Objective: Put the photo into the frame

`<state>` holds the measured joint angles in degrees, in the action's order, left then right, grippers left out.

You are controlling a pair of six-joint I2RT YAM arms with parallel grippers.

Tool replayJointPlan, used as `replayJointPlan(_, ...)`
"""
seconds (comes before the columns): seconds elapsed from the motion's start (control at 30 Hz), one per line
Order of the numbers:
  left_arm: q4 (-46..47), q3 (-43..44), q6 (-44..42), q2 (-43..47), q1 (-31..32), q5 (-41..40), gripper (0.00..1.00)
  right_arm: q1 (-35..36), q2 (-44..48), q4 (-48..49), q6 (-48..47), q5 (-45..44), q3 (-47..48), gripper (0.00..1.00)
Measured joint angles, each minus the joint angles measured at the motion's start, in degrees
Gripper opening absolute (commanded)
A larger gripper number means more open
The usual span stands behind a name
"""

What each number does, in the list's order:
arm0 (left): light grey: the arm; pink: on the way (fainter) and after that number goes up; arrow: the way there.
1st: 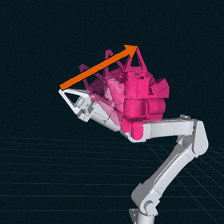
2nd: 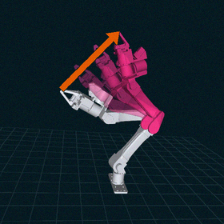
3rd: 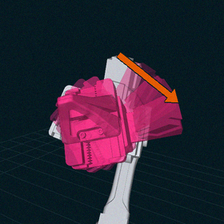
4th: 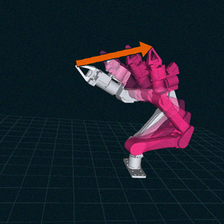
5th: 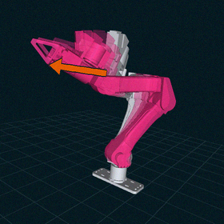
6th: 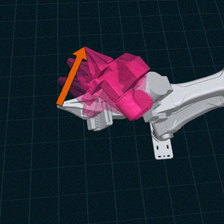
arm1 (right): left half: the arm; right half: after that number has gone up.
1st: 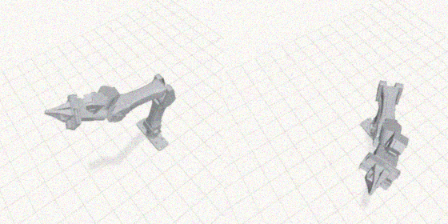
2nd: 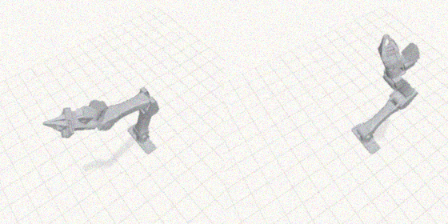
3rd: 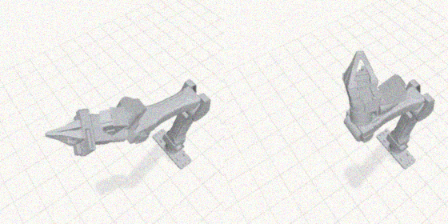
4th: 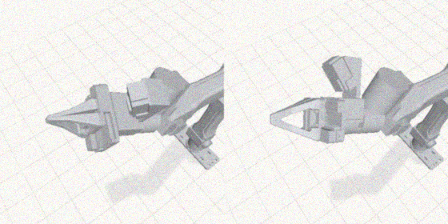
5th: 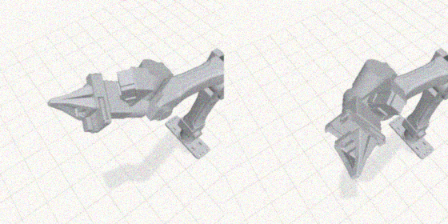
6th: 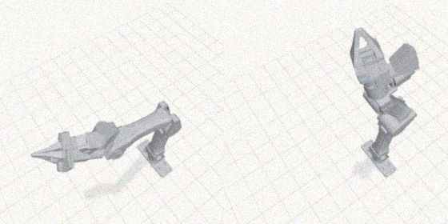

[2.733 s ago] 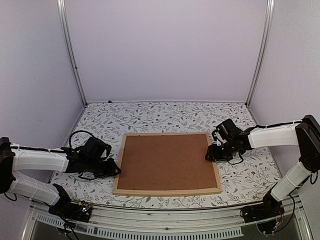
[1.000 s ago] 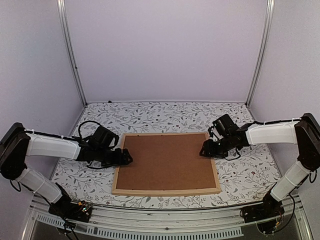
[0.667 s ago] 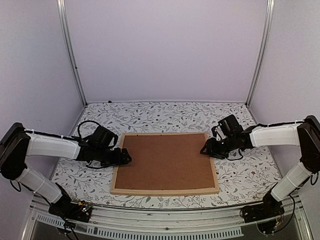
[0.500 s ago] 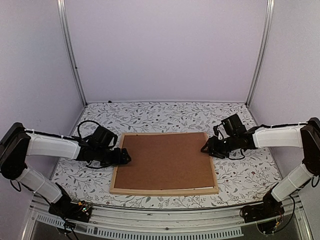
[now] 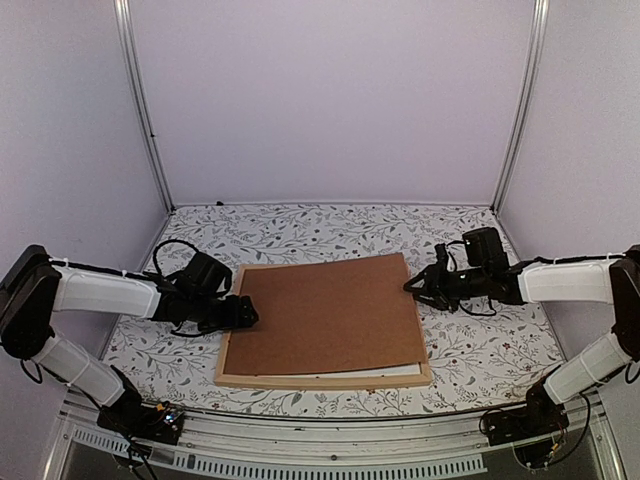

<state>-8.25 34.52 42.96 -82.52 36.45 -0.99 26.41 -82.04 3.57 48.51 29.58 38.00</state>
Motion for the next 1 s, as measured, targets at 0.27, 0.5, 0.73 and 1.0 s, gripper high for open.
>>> replayJointPlan(0.27,-1.1,0.3,-1.0,0.0,0.0,-1.9,0.91,-0.7,0.3,7.5,3.7,5.1,-0.3,0.39)
replayJointPlan(0.5,-0.5,1.1,-0.9,0.0,0.0,0.9,0.91,0.6,0.4,16.3,8.7,14.2,-1.2,0.37)
replayJointPlan(0.73,-0.5,1.4,-0.9,0.0,0.1,1.8,0.91,0.9,0.3,17.8,10.3,16.5,-0.9,0.28)
replayJointPlan(1.0,-1.3,2.3,-1.2,0.0,0.2,1.7,0.93,1.0,0.3,3.5,2.8,12.3,4.8,0.1)
